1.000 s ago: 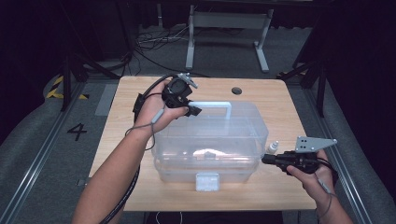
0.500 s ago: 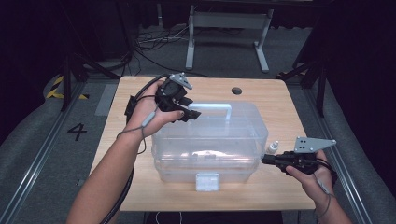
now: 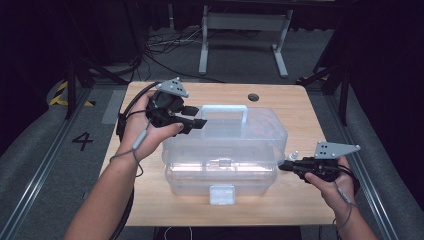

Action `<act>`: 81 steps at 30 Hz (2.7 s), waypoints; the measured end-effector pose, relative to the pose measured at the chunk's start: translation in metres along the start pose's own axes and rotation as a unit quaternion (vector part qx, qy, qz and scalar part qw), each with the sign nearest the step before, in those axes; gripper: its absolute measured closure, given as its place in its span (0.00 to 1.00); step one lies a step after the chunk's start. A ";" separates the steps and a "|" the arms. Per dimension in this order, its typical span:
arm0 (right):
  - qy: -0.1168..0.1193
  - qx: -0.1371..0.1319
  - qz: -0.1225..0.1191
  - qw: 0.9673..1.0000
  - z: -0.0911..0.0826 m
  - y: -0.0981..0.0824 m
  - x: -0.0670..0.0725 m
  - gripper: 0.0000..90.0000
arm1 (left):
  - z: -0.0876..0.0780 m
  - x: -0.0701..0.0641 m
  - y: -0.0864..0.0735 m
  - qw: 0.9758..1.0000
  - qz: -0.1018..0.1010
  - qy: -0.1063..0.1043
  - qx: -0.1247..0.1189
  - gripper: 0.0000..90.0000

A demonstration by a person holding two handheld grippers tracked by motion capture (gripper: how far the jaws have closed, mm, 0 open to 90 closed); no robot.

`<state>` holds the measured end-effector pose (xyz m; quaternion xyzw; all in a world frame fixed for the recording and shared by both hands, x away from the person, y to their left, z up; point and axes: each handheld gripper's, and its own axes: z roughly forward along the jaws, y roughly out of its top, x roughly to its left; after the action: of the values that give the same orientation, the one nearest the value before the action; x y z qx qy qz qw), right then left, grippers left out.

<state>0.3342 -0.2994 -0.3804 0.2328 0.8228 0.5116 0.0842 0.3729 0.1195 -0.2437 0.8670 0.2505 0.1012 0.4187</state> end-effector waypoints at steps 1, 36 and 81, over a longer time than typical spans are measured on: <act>-0.001 -0.002 0.000 1.000 0.000 0.002 0.000 1.00 | -0.001 -0.001 -0.001 1.000 -0.001 0.000 -0.002 0.61; -0.028 -0.028 0.001 0.999 -0.001 0.035 -0.010 1.00 | -0.047 -0.020 -0.049 0.997 -0.004 -0.009 -0.077 1.00; -0.046 -0.071 0.018 0.996 0.004 0.044 -0.014 1.00 | 0.002 0.004 -0.105 0.995 -0.064 0.041 -0.061 0.97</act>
<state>0.3610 -0.2863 -0.3444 0.2642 0.7756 0.5587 0.1286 0.3405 0.1749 -0.3265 0.8172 0.3157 0.1251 0.4657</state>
